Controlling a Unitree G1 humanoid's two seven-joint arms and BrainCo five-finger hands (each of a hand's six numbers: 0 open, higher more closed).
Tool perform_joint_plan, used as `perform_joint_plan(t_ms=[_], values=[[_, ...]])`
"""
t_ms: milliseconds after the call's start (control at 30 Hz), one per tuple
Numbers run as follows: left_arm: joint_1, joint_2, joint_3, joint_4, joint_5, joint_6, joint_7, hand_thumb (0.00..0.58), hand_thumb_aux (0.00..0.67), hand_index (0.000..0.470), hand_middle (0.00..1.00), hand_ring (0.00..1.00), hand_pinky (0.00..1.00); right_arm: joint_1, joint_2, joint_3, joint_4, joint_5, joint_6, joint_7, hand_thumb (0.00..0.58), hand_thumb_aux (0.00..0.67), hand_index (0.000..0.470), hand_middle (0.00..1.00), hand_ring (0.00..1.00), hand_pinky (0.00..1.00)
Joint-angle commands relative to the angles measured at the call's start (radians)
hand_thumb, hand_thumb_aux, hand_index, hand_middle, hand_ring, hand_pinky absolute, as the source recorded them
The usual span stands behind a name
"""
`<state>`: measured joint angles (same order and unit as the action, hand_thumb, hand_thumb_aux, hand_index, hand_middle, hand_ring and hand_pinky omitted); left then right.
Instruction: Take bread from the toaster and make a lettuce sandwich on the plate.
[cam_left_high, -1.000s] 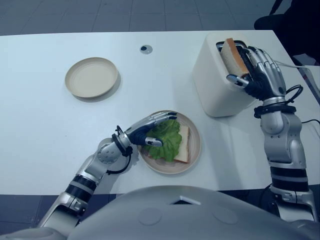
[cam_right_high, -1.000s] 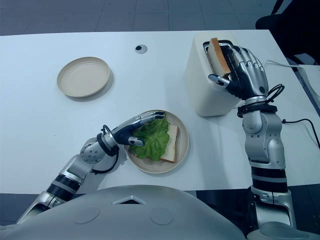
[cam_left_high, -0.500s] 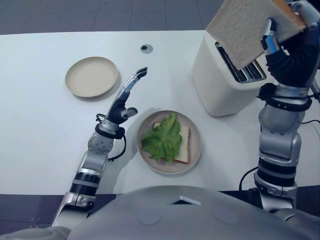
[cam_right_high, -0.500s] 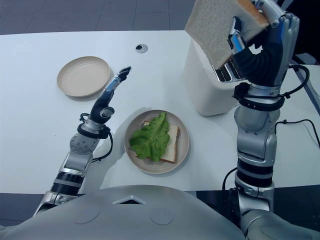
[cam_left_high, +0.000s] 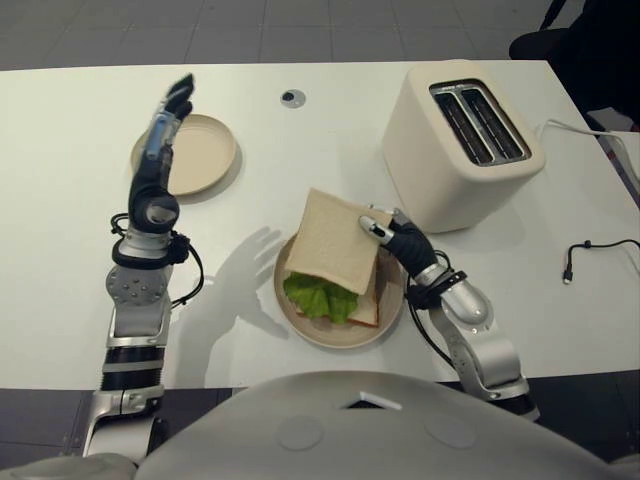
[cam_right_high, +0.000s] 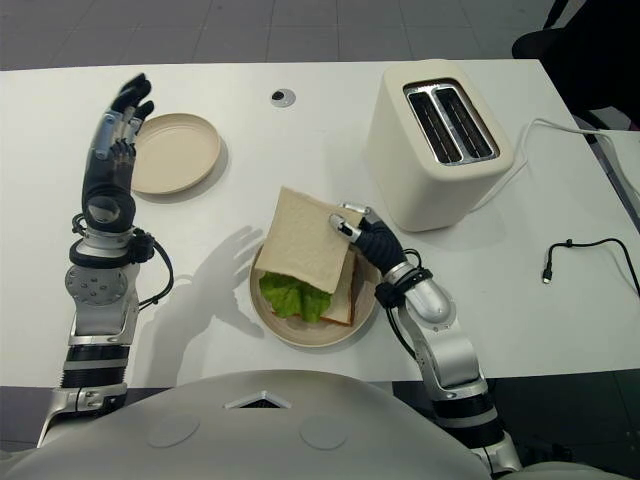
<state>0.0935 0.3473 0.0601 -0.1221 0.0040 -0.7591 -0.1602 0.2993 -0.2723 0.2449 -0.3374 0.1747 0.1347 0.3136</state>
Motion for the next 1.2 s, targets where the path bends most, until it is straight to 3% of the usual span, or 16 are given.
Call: perform_joint_plan(t_ms=[33,367,400,433,467,500,533,667,833,933,1033,1067,1100,1133,1167,1200], values=[[0.058,0.068,-0.081,-0.033,0.026,-0.020,-0.116,0.000,0.000,0.000,0.00,0.00,0.00,-0.010,-0.049,0.021,0.055,-0.069,-0.005,0.038,0.580,0.670,0.470,1.00,1.00,1.00],[0.221,0.274,-0.347,0.010,0.214,-0.022,-0.411,0.000,0.000,0.000,0.00,0.00,0.00,-0.099,-0.082,0.031,0.054,-0.207,-0.056,0.055,0.580,0.670,0.470,1.00,1.00,1.00],[0.222,0.275,-0.376,0.040,0.237,-0.020,-0.423,0.000,0.000,0.000,0.00,0.00,0.00,-0.104,-0.075,0.029,0.048,-0.212,-0.055,0.050,0.519,0.452,0.317,1.00,1.00,1.00],[0.220,0.272,-0.399,0.066,0.261,-0.021,-0.426,0.000,0.000,0.000,0.00,0.00,0.00,-0.109,-0.068,0.028,0.042,-0.218,-0.053,0.044,0.156,0.097,0.068,0.66,0.66,0.66],[0.215,0.265,-0.415,0.092,0.285,-0.023,-0.421,0.000,0.000,0.000,0.00,0.00,0.00,-0.114,-0.061,0.025,0.039,-0.221,-0.051,0.039,0.000,0.000,0.000,0.40,0.40,0.40],[0.208,0.261,-0.426,0.115,0.303,-0.024,-0.413,0.000,0.000,0.000,0.00,0.00,0.00,-0.117,-0.056,0.020,0.037,-0.224,-0.051,0.036,0.000,0.000,0.000,0.13,0.13,0.13],[0.200,0.259,-0.433,0.138,0.318,-0.026,-0.402,0.000,0.000,0.000,0.00,0.00,0.00,-0.121,-0.052,0.017,0.038,-0.224,-0.050,0.036,0.000,0.000,0.000,0.00,0.00,0.00],[0.135,0.228,-0.459,0.249,0.384,-0.044,-0.342,0.000,0.000,0.000,0.00,0.00,0.00,-0.138,-0.029,-0.016,0.025,-0.235,-0.103,-0.007,0.000,0.000,0.000,0.00,0.00,0.00],[0.093,0.221,-0.476,0.303,0.411,-0.069,-0.289,0.000,0.000,0.000,0.00,0.00,0.00,-0.186,0.010,-0.164,-0.037,-0.337,-0.272,-0.212,0.000,0.000,0.000,0.00,0.00,0.00],[0.082,0.212,-0.460,0.283,0.380,-0.095,-0.253,0.000,0.000,0.000,0.00,0.00,0.00,-0.147,-0.011,-0.198,-0.044,-0.317,-0.325,-0.195,0.000,0.000,0.000,0.00,0.00,0.00],[0.080,0.168,-0.429,0.191,0.220,-0.114,-0.213,0.000,0.000,0.000,0.00,0.00,0.00,-0.070,-0.065,-0.199,-0.037,-0.239,-0.390,-0.094,0.000,0.000,0.000,0.00,0.00,0.00],[0.081,0.144,-0.423,0.141,0.125,-0.097,-0.201,0.000,0.000,0.000,0.00,0.00,0.00,-0.034,-0.097,-0.178,-0.036,-0.202,-0.425,-0.031,0.000,0.000,0.000,0.05,0.05,0.05],[0.087,0.132,-0.426,0.087,0.027,-0.072,-0.200,0.000,0.000,0.000,0.00,0.00,0.00,0.003,-0.134,-0.154,-0.039,-0.155,-0.466,0.043,0.422,0.321,0.225,1.00,1.00,1.00],[0.100,0.129,-0.432,0.024,-0.092,-0.035,-0.208,0.000,0.000,0.000,0.00,0.00,0.00,0.057,-0.190,-0.123,-0.048,-0.083,-0.523,0.146,0.531,0.476,0.334,1.00,1.00,1.00],[0.117,0.146,-0.439,-0.039,-0.203,0.000,-0.229,0.000,0.000,0.000,0.00,0.00,0.00,0.113,-0.246,-0.106,-0.057,-0.006,-0.572,0.245,0.580,0.670,0.470,1.00,1.00,1.00],[0.138,0.178,-0.444,-0.095,-0.300,0.026,-0.261,0.000,0.000,0.000,0.16,0.16,0.16,0.157,-0.293,-0.109,-0.050,0.047,-0.609,0.321,0.580,0.670,0.470,1.00,1.00,1.00]])
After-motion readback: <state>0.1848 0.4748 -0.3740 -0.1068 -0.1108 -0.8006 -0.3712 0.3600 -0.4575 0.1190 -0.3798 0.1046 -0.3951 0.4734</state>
